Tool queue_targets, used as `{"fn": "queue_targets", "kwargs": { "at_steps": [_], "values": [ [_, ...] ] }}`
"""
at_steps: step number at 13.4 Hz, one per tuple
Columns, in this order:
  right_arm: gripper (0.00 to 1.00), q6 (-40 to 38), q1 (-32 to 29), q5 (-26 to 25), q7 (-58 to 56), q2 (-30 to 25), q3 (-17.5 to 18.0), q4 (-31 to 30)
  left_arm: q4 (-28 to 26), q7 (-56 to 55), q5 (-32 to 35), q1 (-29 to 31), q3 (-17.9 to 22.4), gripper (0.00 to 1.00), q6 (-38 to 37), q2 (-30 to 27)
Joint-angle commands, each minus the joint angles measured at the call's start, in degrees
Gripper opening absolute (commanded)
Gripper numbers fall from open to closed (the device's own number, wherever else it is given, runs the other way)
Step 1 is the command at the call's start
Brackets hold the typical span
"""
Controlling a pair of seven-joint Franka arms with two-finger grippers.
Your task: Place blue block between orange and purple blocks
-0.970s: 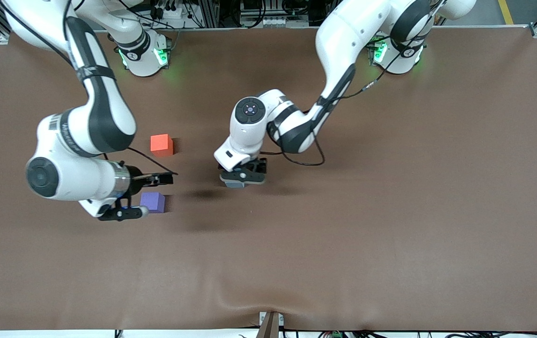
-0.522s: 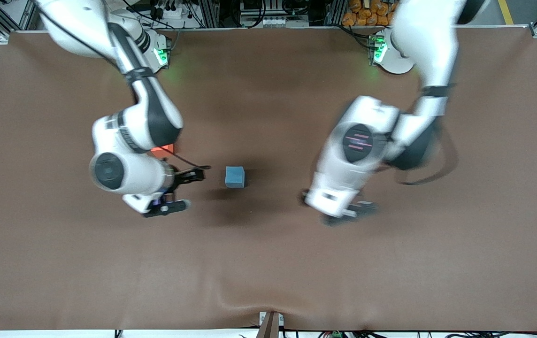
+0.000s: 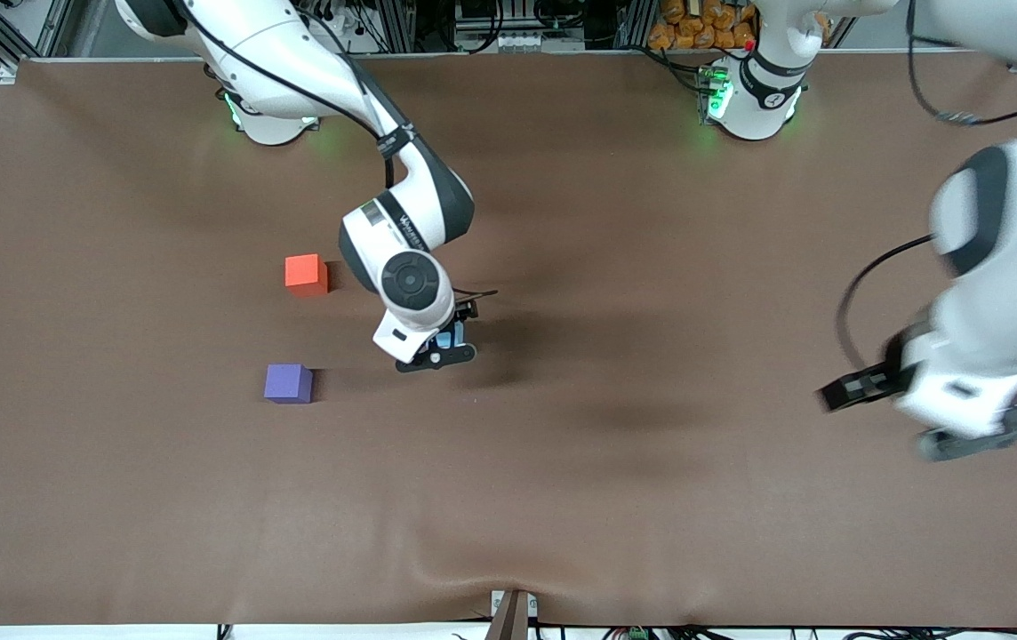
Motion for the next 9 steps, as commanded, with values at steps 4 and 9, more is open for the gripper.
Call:
{"fn": "queue_targets", "kwargs": {
  "at_steps": [4,9],
  "values": [
    [1.0,9.39,0.23,-0.88,4.6,-0.2,-0.19,-4.54,-8.61,12.17,-3.22,6.75,-1.16,1.0,-4.48,-12.73],
    [1.0,13.18,2.17,0.96,11.38,0.68,-0.02,-6.83,-18.37,15.08,-6.41,8.7,-1.08,1.0,-4.12,-21.87]
  ]
}}
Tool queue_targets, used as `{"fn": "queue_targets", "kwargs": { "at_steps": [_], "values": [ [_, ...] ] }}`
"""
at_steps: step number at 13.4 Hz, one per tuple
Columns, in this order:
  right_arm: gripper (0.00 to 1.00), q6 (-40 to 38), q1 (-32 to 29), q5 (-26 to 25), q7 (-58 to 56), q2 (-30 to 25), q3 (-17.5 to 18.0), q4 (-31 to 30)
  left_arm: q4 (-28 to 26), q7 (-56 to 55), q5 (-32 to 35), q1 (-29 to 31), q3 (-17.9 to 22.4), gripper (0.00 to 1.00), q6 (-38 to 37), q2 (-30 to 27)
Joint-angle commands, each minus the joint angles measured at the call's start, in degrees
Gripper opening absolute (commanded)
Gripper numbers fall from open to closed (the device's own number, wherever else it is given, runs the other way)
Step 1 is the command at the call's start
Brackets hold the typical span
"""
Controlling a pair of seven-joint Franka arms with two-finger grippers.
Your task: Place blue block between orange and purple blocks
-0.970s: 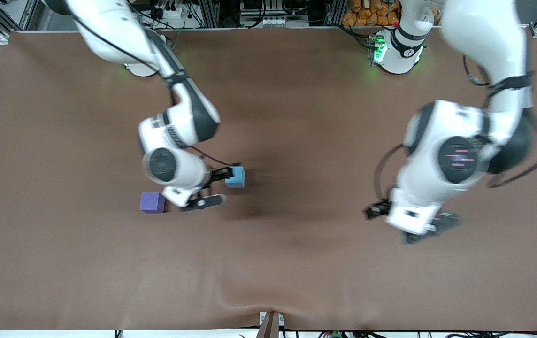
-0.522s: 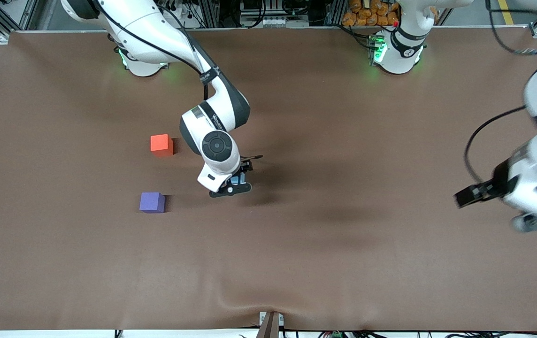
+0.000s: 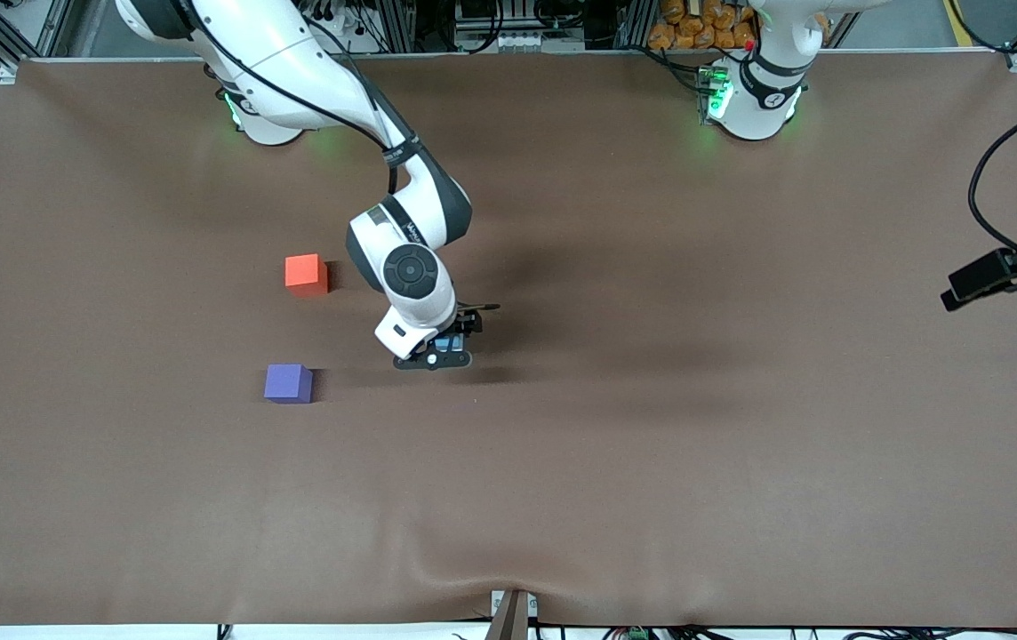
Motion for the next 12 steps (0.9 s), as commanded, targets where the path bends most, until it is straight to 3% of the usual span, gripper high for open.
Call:
{"fn": "queue_targets", "kwargs": {
  "at_steps": [1,2,3,4,6,9,12],
  "values": [
    [1.0,1.08,0.38,0.94,2.0,0.07,-0.17,-0.36,-8.12,2.31,-0.77,1.03,-0.65,1.0,0.91,-7.52],
    [0.87,1.08,-0.06,0.94,2.0,0.07,-0.17,-0.36,-9.79,2.75,-0.77,1.12,-0.65,1.0,0.91,-9.28],
    [0.58,1.08,-0.33,1.03,2.0,0.07,-0.17,-0.36,-11.29,3.54,-0.77,1.21,-0.65,1.0,0.91,-11.04],
    [0.38,1.08,-0.33,1.03,2.0,0.07,-0.17,-0.36,-12.17,3.72,-0.86,1.21,-0.56,1.0,0.91,-11.66],
    [0.1,1.08,-0.59,0.94,1.91,-0.37,-0.34,-0.27,-12.18,3.64,-0.86,1.12,-0.56,1.0,0.91,-11.76],
    [0.06,-0.06,-4.01,0.86,-0.01,-3.78,-0.35,-0.45,-12.18,3.64,-0.86,1.56,-0.39,1.0,-0.84,-12.11],
    [0.06,-7.95,-10.77,0.85,-10.88,-8.7,-0.35,-2.11,-11.66,3.63,-0.51,1.65,-0.21,1.0,-1.02,-12.11]
  ]
}}
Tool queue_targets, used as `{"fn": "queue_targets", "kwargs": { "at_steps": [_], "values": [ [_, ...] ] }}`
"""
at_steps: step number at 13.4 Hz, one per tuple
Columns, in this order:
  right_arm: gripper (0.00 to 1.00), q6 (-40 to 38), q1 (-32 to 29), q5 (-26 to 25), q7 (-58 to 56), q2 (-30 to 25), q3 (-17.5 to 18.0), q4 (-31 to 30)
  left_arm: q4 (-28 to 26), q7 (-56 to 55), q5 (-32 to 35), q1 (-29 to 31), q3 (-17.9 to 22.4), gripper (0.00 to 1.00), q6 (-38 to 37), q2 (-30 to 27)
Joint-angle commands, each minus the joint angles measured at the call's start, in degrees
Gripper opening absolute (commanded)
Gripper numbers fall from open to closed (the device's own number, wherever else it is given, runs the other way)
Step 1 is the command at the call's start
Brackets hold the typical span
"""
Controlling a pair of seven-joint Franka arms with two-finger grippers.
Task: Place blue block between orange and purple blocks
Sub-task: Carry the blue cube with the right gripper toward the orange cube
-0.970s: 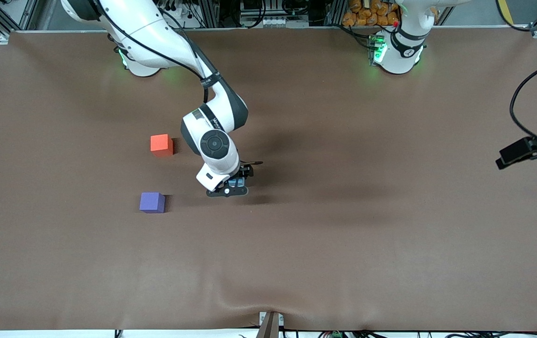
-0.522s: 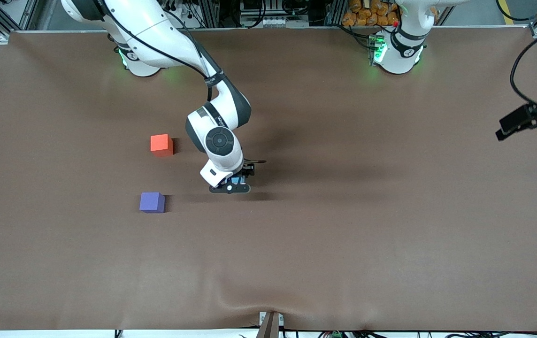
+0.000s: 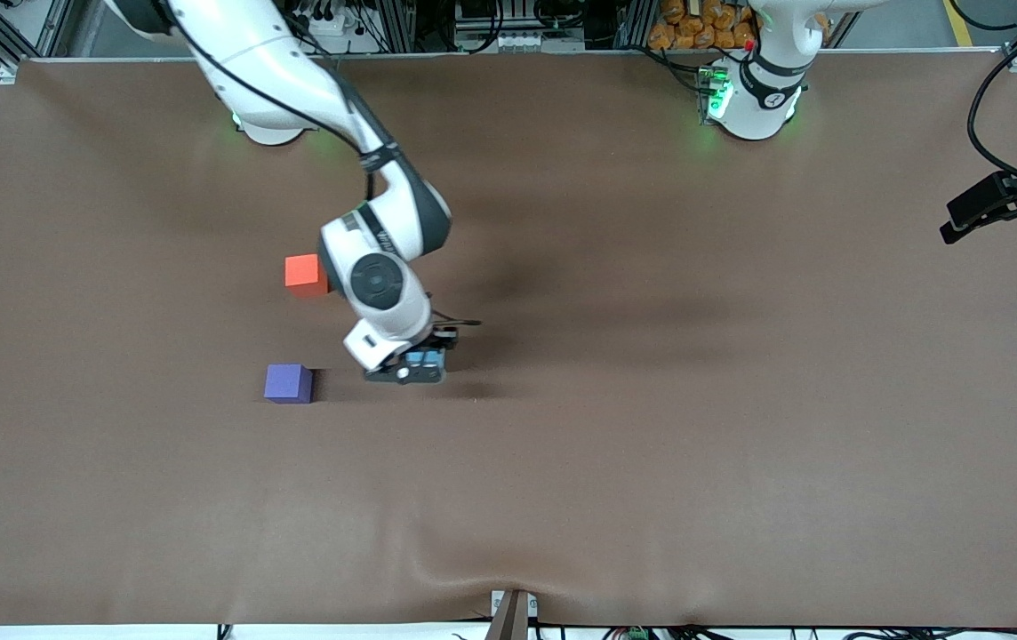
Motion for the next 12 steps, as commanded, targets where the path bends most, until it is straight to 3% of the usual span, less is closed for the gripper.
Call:
{"fn": "queue_targets", "kwargs": {
  "at_steps": [1,4,6,9,12],
  "values": [
    [0.06,-4.57,-6.64,0.55,-9.53,-7.51,0.89,-5.09,-0.44,1.18,-0.16,0.74,-0.2,1.0,-0.51,-1.32],
    [0.06,-4.67,-10.52,0.37,-14.74,-15.16,0.72,-14.58,-1.05,1.27,-0.15,-0.05,0.24,1.0,-0.42,-3.06],
    [0.06,-4.49,-12.54,-0.33,-16.06,-18.59,0.63,-19.42,-0.96,1.7,-0.15,-4.07,4.08,1.0,-1.55,-3.69],
    [0.06,-4.14,-17.02,-0.33,-21.5,-19.13,0.72,-22.42,-0.7,1.97,0.11,-4.36,4.46,1.0,-1.83,-3.26],
    [0.06,-1.69,-17.12,-0.33,-21.52,-19.13,0.72,-26.63,-0.7,1.97,0.11,-4.45,4.37,1.0,-1.56,-2.38]
  ]
}}
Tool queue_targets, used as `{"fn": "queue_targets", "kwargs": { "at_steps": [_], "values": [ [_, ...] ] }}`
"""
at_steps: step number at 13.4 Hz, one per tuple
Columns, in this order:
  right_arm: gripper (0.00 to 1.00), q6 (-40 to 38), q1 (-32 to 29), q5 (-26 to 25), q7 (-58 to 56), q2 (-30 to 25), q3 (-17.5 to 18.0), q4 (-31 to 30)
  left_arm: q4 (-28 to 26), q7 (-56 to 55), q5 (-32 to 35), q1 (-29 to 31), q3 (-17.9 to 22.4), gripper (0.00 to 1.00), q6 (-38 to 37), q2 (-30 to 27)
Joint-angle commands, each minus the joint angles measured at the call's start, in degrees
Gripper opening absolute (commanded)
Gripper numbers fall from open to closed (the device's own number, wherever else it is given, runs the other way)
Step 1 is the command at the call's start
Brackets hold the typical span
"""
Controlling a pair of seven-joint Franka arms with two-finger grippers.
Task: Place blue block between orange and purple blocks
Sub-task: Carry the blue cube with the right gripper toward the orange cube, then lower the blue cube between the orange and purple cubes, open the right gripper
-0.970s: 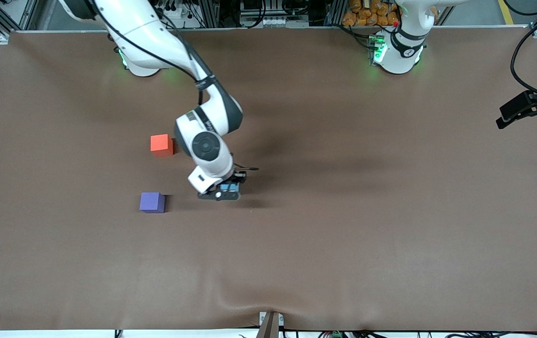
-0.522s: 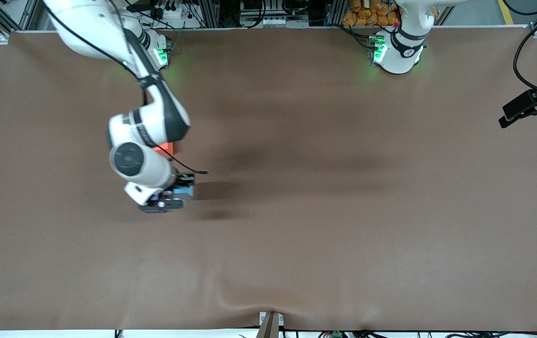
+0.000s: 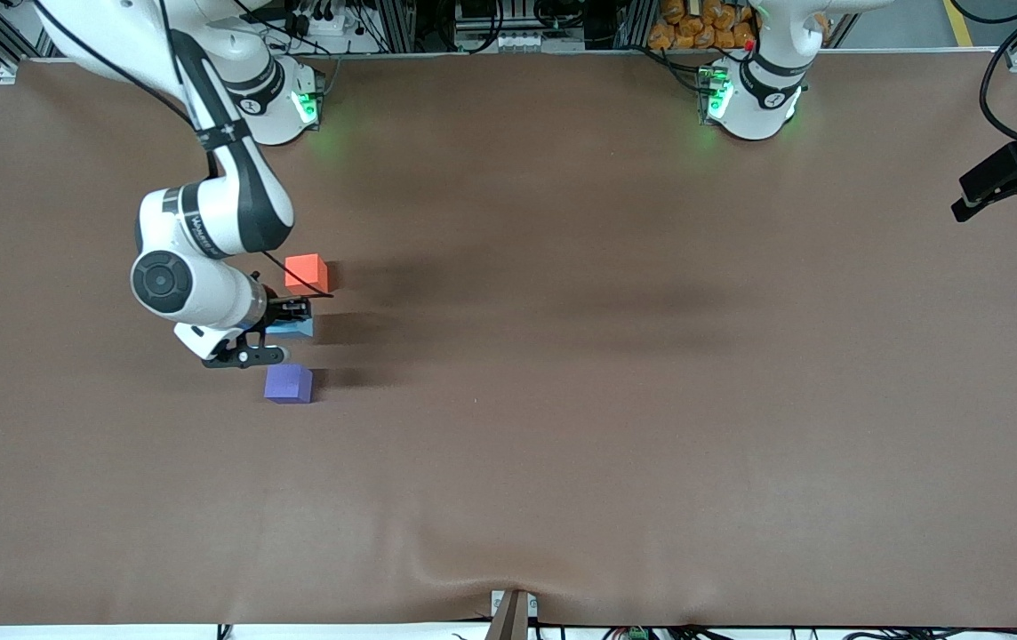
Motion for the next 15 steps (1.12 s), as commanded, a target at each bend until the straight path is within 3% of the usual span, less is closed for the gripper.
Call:
{"fn": "queue_targets", "kwargs": {
  "at_steps": [1,6,15],
  "values": [
    [0.06,4.68,-0.62,-0.22,-0.47,-1.86,1.06,-5.97,-0.19,1.18,0.11,-0.44,0.51,1.0,-0.06,0.23],
    [0.07,14.88,-2.2,-0.14,-0.65,1.12,1.15,-8.0,-0.28,1.18,0.2,-0.52,0.51,1.0,-0.14,0.23],
    [0.14,16.83,-1.5,0.74,0.05,4.29,1.24,-7.3,-0.36,1.18,0.2,-0.08,0.59,1.0,0.47,0.41]
  ]
}}
